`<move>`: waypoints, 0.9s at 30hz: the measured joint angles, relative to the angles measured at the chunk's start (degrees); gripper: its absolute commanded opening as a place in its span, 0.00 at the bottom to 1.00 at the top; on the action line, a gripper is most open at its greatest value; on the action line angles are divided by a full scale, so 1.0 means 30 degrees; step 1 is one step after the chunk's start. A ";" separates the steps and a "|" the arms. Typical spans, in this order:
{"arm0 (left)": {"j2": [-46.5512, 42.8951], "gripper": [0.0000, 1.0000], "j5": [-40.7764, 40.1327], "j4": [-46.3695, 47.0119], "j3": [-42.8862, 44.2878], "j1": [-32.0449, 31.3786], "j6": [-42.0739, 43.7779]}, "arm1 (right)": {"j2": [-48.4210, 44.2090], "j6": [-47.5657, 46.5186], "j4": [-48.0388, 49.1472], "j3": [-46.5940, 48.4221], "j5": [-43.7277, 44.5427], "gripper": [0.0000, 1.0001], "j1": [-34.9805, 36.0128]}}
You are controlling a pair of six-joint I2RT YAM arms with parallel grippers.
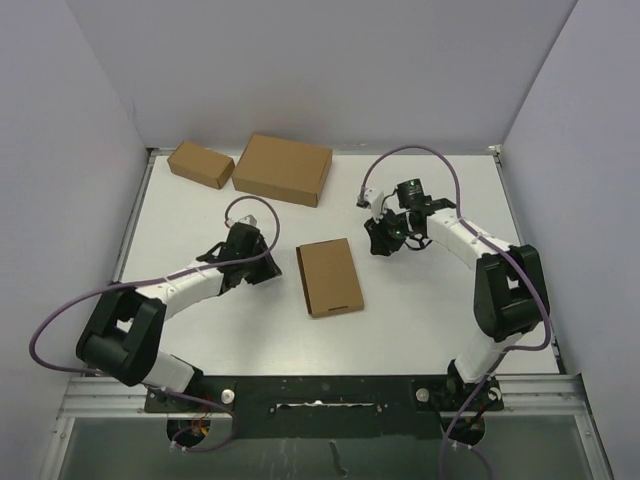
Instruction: Fold the paper box
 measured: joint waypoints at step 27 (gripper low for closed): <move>0.8619 0.06 0.0656 -0.3716 0.9668 0.0146 0.1734 | 0.6054 0.5100 -0.0007 0.5311 0.2521 0.10 0.2557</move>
